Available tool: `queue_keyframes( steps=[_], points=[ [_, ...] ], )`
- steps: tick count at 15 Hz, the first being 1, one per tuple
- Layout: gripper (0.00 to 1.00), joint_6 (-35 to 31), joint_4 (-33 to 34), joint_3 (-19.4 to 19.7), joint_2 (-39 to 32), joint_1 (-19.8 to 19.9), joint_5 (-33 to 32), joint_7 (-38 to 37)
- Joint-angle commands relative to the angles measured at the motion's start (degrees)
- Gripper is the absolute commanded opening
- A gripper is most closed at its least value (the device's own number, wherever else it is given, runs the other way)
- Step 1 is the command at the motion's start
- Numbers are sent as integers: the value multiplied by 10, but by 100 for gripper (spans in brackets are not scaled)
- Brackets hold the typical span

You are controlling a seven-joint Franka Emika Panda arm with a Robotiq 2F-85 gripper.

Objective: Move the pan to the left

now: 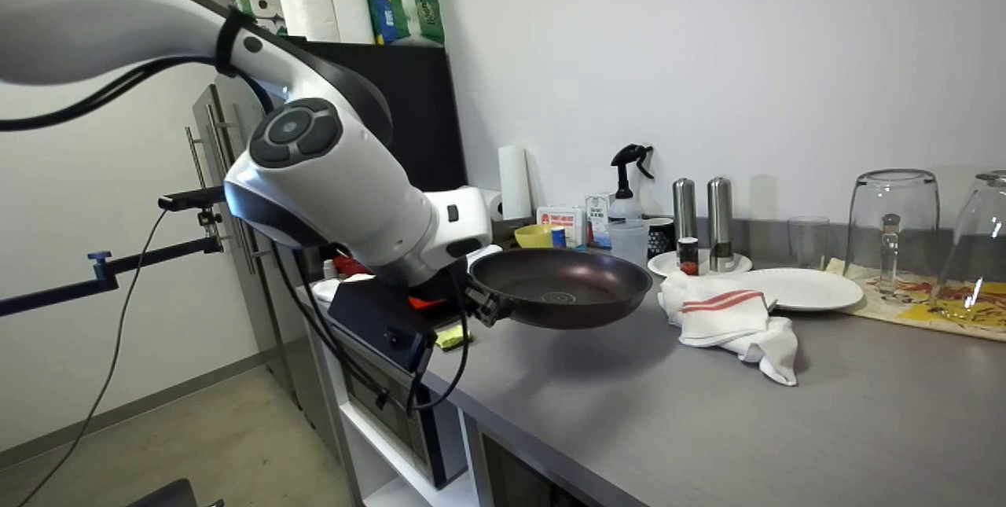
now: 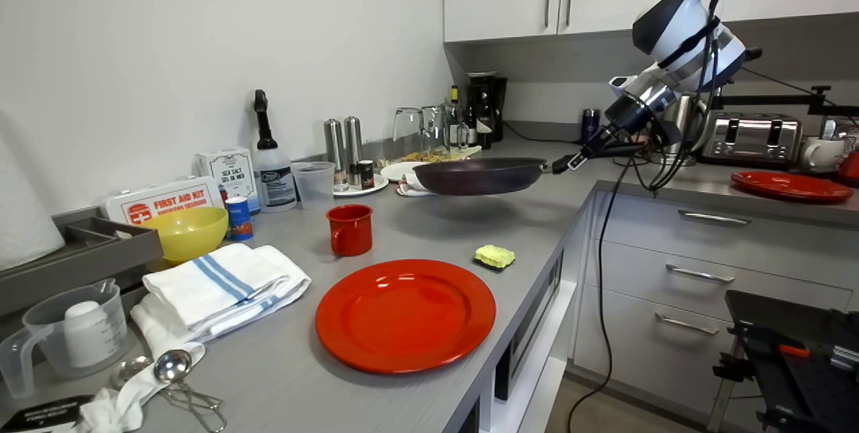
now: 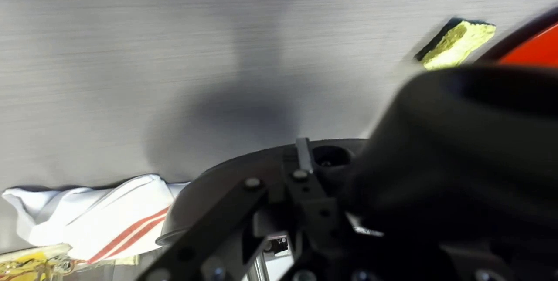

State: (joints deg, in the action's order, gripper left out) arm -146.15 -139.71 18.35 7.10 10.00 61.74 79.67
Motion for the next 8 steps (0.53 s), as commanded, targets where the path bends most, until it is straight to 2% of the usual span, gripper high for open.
queue_keyframes(
  steps=[1, 8],
  points=[
    [11, 12, 11, 7, 7, -2, 45, 50],
    [11, 21, 12, 5, -25, -1, 73, 107]
  ],
)
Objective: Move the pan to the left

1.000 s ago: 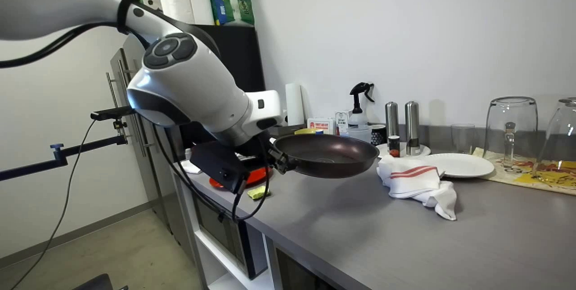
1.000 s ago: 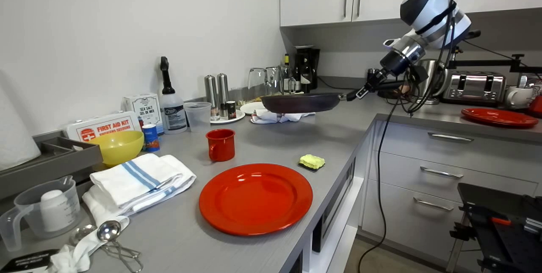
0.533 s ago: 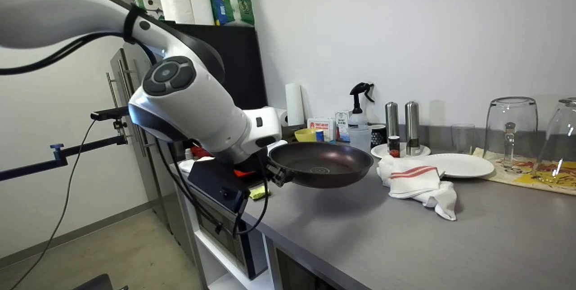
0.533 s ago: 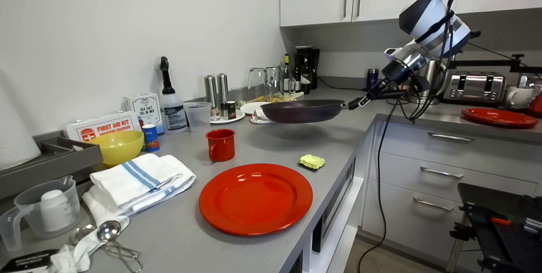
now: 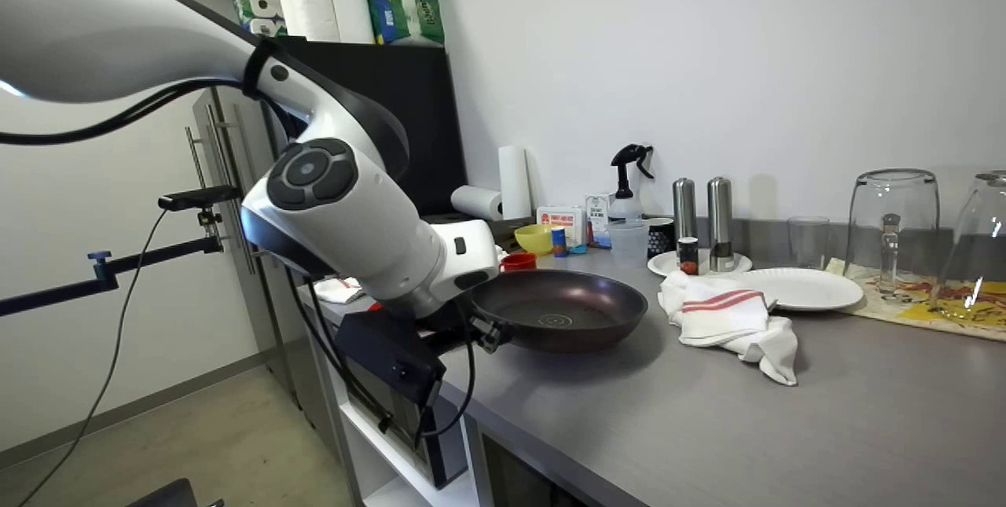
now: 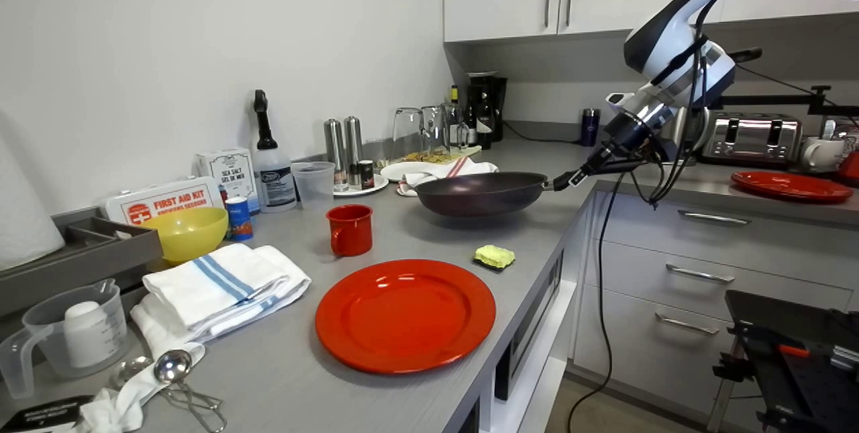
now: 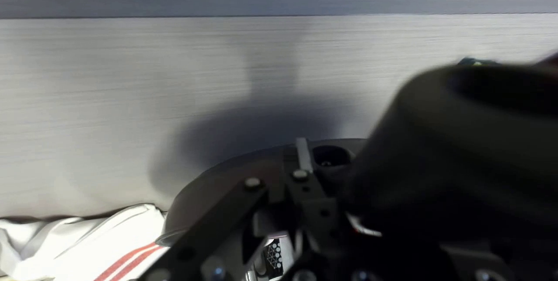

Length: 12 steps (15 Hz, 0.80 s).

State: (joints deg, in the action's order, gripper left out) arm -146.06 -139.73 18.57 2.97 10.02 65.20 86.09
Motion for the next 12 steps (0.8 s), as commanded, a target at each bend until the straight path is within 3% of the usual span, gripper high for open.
queue_keyframes(
  steps=[1, 8, 12],
  points=[
    [10, 23, 12, 2, 13, -1, 42, 51],
    [10, 37, 27, -4, -33, -1, 85, 114],
    [10, 46, 42, -29, -62, 21, 75, 114]
  ],
)
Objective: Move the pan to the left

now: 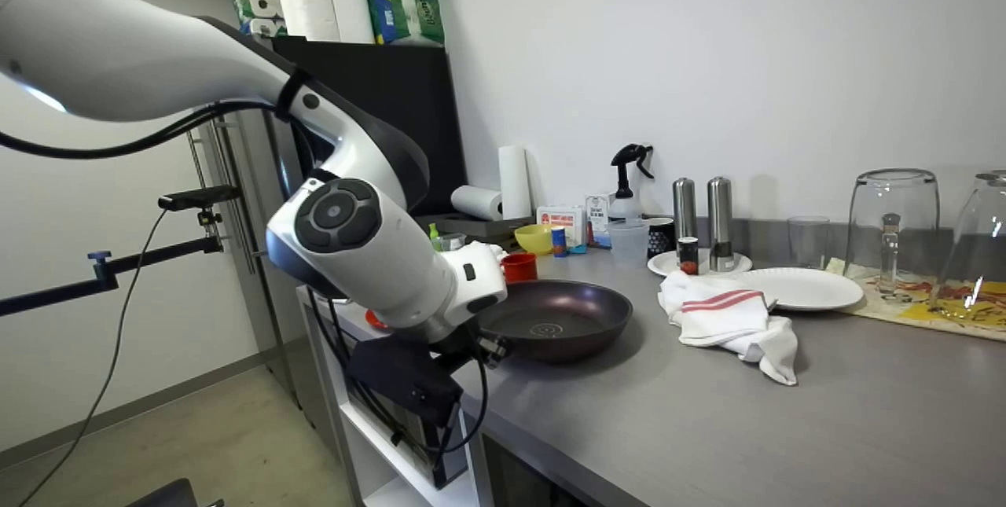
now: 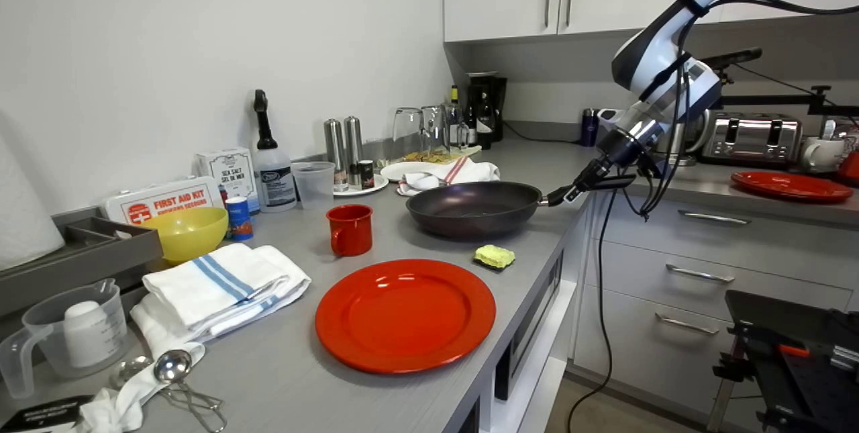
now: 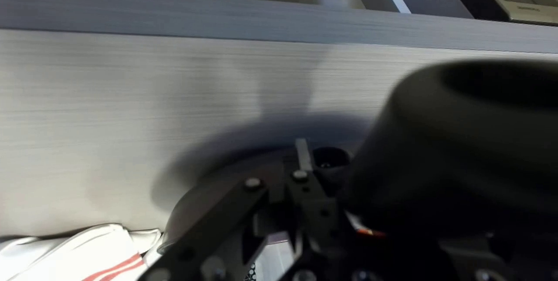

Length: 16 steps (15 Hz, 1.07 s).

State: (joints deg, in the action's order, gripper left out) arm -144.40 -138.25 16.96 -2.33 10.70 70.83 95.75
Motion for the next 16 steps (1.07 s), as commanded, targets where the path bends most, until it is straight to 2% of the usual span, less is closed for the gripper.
queue_keyframes(
  steps=[1, 16],
  points=[
    [10, 31, 32, -16, -15, 16, 19, 20],
    [10, 35, 85, -28, -99, 35, -16, -9]
  ],
)
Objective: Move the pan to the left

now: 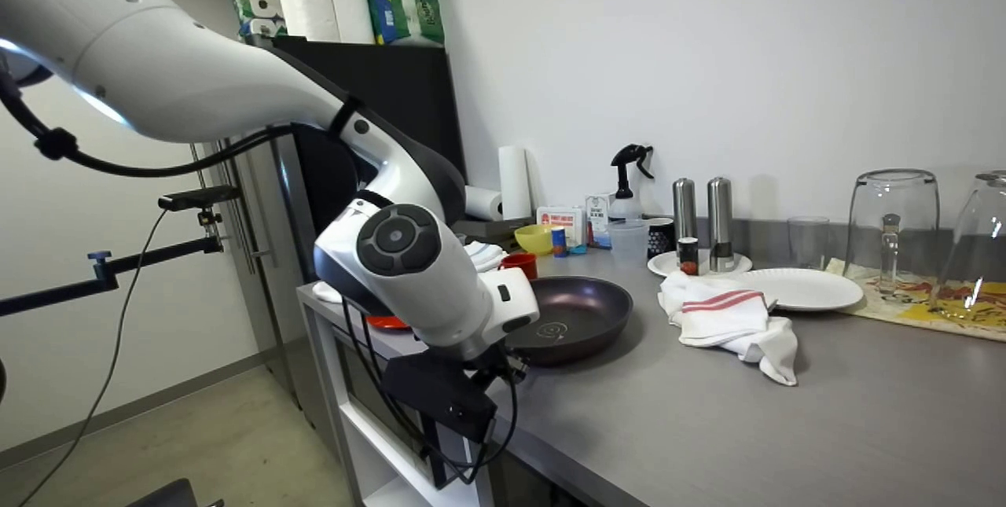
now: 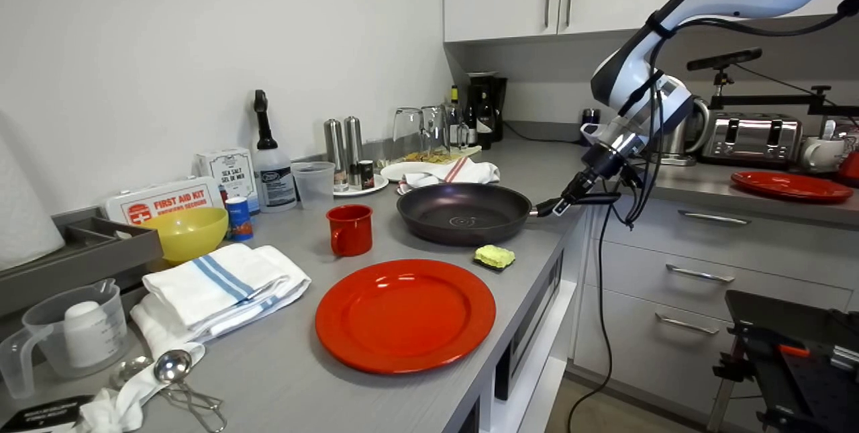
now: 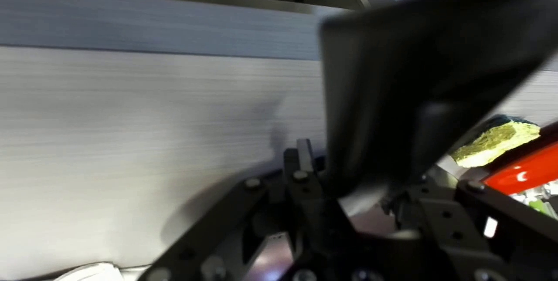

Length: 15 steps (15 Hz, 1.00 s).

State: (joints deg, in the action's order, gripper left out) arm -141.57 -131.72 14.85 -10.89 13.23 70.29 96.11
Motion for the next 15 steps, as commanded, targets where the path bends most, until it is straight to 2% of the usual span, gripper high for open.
queue_keyframes(
  steps=[1, 2, 3, 4, 5, 10, 15],
  points=[
    [11, 6, 22, -7, -15, 10, -11, -12],
    [11, 5, 23, -8, -17, 10, -11, -12],
    [59, 4, 23, -8, -15, 10, -11, -11],
    [58, 4, 23, -9, -12, 10, -14, -14],
    [61, 5, 23, -9, -9, 10, -16, -15],
    [99, 3, 13, -7, 37, 3, -81, -51],
    [100, 4, 7, -12, 115, -3, -200, -121]
  ],
)
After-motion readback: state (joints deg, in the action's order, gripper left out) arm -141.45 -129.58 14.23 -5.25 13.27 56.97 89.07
